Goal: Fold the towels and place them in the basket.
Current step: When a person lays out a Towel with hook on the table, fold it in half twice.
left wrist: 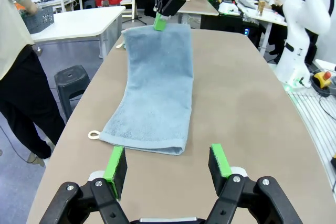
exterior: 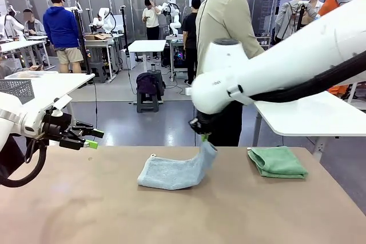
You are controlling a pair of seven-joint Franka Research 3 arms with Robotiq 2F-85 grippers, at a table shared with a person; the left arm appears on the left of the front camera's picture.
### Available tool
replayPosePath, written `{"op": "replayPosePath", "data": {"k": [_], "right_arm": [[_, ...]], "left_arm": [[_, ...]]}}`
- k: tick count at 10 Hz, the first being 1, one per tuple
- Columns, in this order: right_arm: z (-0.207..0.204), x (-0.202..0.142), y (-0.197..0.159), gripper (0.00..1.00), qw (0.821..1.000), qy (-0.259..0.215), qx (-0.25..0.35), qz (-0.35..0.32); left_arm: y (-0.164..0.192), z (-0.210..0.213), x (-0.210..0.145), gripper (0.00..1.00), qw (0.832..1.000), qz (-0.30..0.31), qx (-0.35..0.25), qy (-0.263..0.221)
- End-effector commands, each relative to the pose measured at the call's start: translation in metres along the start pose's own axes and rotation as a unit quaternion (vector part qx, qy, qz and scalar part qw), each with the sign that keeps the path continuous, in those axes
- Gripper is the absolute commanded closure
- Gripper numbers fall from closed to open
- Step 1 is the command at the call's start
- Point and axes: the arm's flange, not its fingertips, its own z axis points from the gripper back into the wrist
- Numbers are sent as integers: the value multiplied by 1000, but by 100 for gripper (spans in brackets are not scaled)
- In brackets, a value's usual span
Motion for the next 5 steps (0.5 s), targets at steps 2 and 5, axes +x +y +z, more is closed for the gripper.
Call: {"op": "replayPosePath", "data": {"k": [2, 5], "right_arm": [[-17, 49, 67, 100, 999, 31, 4, -23], [-52, 70, 108, 100, 994, 35, -8, -102]], "left_arm": [[-1, 1, 1, 20, 1000, -1, 0, -1], [-1, 1, 1, 20, 1000, -1, 0, -1]]}}
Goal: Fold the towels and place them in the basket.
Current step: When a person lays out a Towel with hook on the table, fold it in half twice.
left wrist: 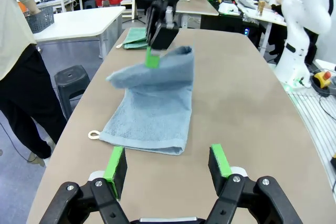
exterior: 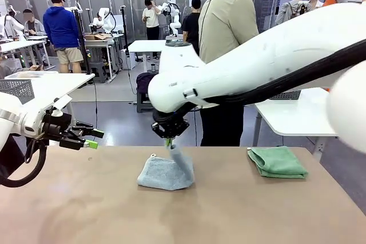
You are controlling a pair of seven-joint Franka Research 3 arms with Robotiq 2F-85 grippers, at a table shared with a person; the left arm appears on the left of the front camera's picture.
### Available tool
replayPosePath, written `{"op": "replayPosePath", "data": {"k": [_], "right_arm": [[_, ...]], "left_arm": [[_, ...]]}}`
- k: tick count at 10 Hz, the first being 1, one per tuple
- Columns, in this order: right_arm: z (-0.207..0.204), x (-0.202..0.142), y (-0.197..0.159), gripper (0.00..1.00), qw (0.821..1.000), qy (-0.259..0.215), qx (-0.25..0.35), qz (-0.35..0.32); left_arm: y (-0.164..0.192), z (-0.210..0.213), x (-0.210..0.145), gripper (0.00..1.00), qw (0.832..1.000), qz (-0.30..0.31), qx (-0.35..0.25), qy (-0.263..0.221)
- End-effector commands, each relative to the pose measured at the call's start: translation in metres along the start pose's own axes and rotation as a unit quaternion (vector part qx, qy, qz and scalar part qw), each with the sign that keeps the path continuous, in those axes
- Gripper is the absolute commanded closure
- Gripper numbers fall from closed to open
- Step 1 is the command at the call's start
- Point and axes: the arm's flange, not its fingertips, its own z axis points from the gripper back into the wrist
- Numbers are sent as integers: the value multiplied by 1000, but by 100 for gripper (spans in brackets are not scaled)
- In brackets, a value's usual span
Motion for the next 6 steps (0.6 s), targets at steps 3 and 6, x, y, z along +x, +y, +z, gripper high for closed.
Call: {"op": "replayPosePath", "data": {"k": [3, 6], "right_arm": [[-31, 15, 24, 100, 998, -25, 26, -59], [-49, 9, 42, 100, 998, -11, 27, -49]], "left_arm": [[-1, 1, 1, 20, 1000, -1, 0, -1], [-1, 1, 1, 20, 1000, -1, 0, -1]]}}
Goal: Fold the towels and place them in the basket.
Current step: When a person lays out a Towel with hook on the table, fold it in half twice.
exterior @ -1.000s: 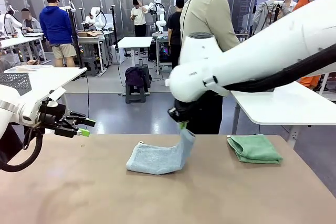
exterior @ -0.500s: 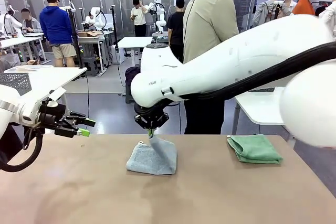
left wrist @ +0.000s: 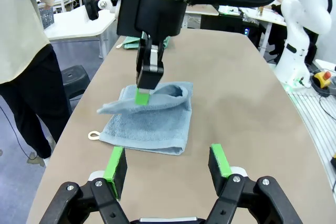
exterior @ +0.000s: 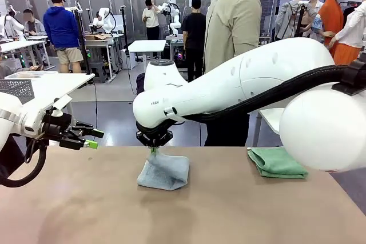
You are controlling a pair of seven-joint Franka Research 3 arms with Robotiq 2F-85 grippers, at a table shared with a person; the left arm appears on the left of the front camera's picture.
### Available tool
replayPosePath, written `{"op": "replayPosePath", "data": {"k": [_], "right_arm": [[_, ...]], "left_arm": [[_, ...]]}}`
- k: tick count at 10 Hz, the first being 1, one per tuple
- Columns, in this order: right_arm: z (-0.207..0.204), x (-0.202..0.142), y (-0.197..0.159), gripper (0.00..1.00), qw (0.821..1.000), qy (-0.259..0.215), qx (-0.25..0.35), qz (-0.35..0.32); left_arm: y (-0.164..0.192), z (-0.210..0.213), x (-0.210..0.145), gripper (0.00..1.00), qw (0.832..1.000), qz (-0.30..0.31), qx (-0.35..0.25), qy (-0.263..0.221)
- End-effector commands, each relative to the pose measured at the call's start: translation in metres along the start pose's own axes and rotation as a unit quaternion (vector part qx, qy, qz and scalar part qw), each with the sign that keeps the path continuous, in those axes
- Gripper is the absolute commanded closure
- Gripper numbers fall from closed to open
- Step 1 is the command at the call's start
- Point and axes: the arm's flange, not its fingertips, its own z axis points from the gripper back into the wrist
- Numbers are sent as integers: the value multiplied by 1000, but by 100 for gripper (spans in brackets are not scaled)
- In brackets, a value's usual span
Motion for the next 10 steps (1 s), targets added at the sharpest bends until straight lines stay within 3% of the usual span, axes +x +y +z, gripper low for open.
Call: {"op": "replayPosePath", "data": {"k": [1, 2, 3, 4, 5, 6, 7, 8, 10], "right_arm": [[-11, -3, 8, 100, 1000, 0, -2, -5], [-16, -5, 10, 100, 1000, -3, -8, 0], [-17, -4, 11, 83, 1000, -5, -7, -21], [-19, -2, 11, 78, 999, -17, -12, -48], [-19, -2, 10, 63, 998, -20, -16, -58], [-19, -2, 9, 58, 998, -23, -15, -61], [-19, -2, 8, 43, 997, -28, -11, -66], [-16, -3, 7, 38, 997, -33, -8, -65], [12, -20, -19, 38, 1000, -20, -5, -5]], "left_arm": [[-1, 1, 1, 20, 1000, -1, 0, -1], [-1, 1, 1, 20, 1000, -1, 0, -1], [-1, 1, 1, 20, 1000, -1, 0, -1], [-1, 1, 1, 20, 1000, -1, 0, -1], [-1, 1, 1, 20, 1000, -1, 0, -1], [-1, 1, 1, 20, 1000, -1, 0, -1], [-1, 1, 1, 20, 1000, -1, 0, -1], [-1, 1, 1, 20, 1000, -1, 0, -1], [-1, 1, 1, 20, 1000, -1, 0, -1]]}}
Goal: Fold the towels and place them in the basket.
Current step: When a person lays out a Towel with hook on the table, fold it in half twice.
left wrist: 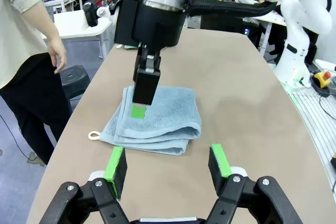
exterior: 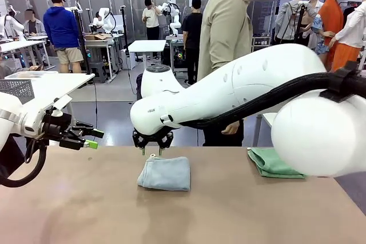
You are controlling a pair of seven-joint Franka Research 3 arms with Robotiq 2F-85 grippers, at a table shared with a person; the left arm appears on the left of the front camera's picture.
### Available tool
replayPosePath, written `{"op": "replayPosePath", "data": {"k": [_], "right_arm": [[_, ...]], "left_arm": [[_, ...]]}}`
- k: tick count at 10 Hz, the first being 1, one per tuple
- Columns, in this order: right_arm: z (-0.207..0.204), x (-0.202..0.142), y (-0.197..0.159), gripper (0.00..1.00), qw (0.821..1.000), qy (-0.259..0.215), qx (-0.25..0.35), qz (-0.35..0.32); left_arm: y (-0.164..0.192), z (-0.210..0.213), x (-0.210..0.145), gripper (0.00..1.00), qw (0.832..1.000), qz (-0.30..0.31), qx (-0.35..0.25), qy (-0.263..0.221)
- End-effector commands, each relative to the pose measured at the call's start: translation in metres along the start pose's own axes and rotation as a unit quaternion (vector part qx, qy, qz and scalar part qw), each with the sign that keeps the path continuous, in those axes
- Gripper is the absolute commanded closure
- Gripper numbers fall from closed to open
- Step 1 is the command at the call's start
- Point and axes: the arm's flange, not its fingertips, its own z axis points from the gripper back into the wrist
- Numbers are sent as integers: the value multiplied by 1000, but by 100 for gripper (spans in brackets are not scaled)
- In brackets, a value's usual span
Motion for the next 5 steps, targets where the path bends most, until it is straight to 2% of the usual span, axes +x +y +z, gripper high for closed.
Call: {"op": "replayPosePath", "data": {"k": [1, 3, 5], "right_arm": [[39, -31, -45, 38, 999, 13, -7, 35], [74, -62, -95, 38, 999, 22, -17, 37], [93, -73, -131, 38, 1000, 10, -3, 6]], "left_arm": [[-1, 1, 1, 20, 1000, -1, 0, -1], [-1, 1, 1, 20, 1000, -1, 0, -1], [-1, 1, 1, 20, 1000, -1, 0, -1]]}}
